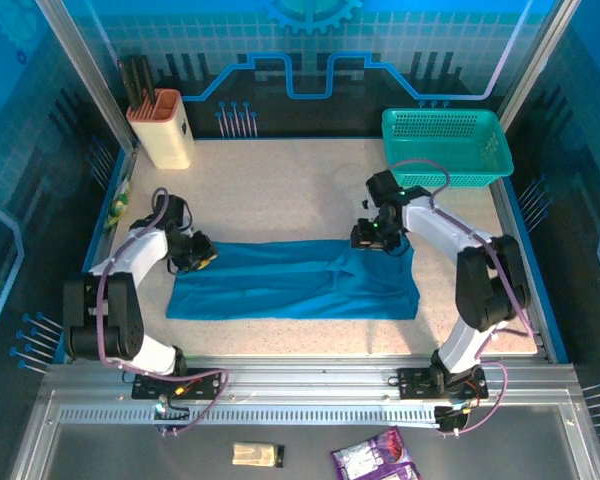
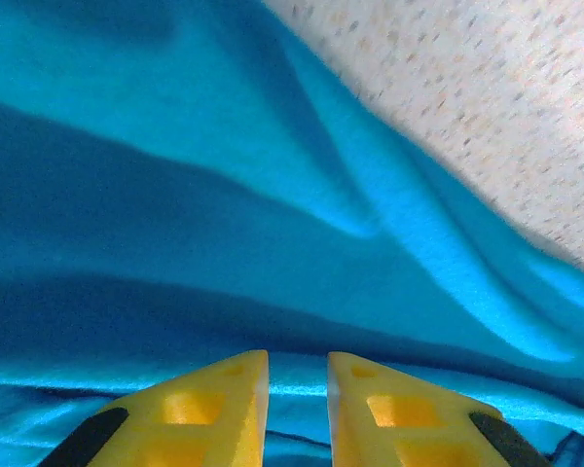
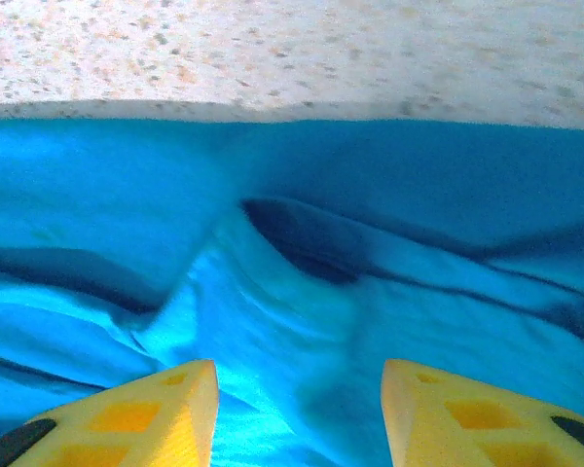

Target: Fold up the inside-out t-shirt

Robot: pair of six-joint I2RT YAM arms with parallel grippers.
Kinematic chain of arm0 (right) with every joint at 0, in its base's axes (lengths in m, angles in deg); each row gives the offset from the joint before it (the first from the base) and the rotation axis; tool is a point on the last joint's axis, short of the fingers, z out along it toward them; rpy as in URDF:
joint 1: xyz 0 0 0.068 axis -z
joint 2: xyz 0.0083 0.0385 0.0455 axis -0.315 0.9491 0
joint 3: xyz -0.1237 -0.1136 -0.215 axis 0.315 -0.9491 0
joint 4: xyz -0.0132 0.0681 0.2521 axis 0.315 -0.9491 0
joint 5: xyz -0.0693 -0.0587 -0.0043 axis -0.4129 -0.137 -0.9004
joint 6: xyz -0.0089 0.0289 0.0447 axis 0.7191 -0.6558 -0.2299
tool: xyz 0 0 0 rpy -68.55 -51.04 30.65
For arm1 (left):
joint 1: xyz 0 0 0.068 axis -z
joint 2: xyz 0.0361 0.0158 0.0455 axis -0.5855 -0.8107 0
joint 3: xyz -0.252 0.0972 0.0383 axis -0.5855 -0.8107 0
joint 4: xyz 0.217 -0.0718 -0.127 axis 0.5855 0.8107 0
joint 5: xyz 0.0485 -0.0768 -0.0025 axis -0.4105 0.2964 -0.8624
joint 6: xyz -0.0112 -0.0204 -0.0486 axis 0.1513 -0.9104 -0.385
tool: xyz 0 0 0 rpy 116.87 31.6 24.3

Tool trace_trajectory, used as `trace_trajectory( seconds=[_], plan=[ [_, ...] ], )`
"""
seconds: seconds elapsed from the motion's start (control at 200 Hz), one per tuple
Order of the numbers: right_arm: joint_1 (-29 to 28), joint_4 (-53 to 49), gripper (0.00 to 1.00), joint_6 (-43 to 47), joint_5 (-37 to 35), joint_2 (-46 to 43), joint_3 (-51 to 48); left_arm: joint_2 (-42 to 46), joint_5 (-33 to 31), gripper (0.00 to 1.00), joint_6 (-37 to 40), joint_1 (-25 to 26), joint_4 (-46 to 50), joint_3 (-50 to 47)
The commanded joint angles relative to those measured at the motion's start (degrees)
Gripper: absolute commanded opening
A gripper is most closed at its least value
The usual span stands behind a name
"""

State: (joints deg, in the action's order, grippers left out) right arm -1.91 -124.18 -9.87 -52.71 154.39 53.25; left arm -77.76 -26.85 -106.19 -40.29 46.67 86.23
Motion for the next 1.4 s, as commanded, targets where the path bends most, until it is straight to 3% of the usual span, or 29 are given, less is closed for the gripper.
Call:
trace_trajectory(
  seconds=[0.0, 0.1, 0.185, 0.26, 0.325, 0.4, 0.535, 0.57, 0.64, 0.795, 0.941, 1.096, 1.396],
  plan=[
    [-1.30, -0.08, 0.51, 2.40, 4.09, 5.02, 4.56, -0.63, 3.07, 0.23, 0.36, 0.14, 0.29, -1.14],
    [-1.72, -1.87, 0.50, 3.48, 2.90, 8.92, 8.13, 0.52, 2.70, 0.23, 0.97, 0.14, 0.62, -1.87],
    [-2.61, -4.19, 0.41, 4.46, 1.56, 9.98, 10.23, 1.23, 2.36, 0.23, 1.12, 0.14, 1.26, -1.66],
    [-4.14, -6.62, 0.27, 4.85, -1.32, 8.39, 10.43, 1.71, 3.54, 0.23, 0.88, 0.27, 1.20, -1.07],
    [-5.61, -8.87, 0.09, 4.56, -2.83, 5.77, 9.08, 2.03, 6.08, 0.23, 0.11, 1.07, 0.24, -0.30],
    [-7.61, -10.18, 0.00, 2.57, -4.09, 1.30, 4.79, 1.96, 7.81, 0.23, -0.76, 3.58, -0.45, 1.48],
    [-12.80, -11.24, 0.02, -3.41, -4.82, -7.43, -5.07, -0.78, 8.21, 0.23, -2.11, 10.40, -0.66, 6.35],
    [-14.38, -10.83, 0.10, -4.90, -3.79, -9.50, -7.39, -1.88, 8.23, 0.23, -2.61, 12.61, -0.76, 8.04],
    [-16.33, -10.33, 0.35, -6.89, -0.83, -13.11, -10.19, -5.06, 9.01, 0.23, -2.98, 16.73, -0.89, 11.83],
    [-14.26, -10.02, 0.51, -7.64, -2.79, -20.78, -10.80, -12.30, 10.07, 0.23, -2.46, 25.78, 0.04, 21.59],
    [-4.07, -9.46, 0.53, -5.72, -5.16, -22.76, -11.92, -18.74, 11.22, 0.23, -2.08, 32.54, 1.03, 29.32],
    [4.68, -7.08, 0.52, -2.19, -6.10, -19.35, -12.20, -24.58, 11.13, 0.23, -0.79, 38.90, 4.74, 37.20],
    [8.24, -2.46, 0.50, 1.26, -2.68, -8.62, -8.76, -31.99, -1.44, 0.23, 3.43, 50.86, 17.56, 50.52]
  ],
)
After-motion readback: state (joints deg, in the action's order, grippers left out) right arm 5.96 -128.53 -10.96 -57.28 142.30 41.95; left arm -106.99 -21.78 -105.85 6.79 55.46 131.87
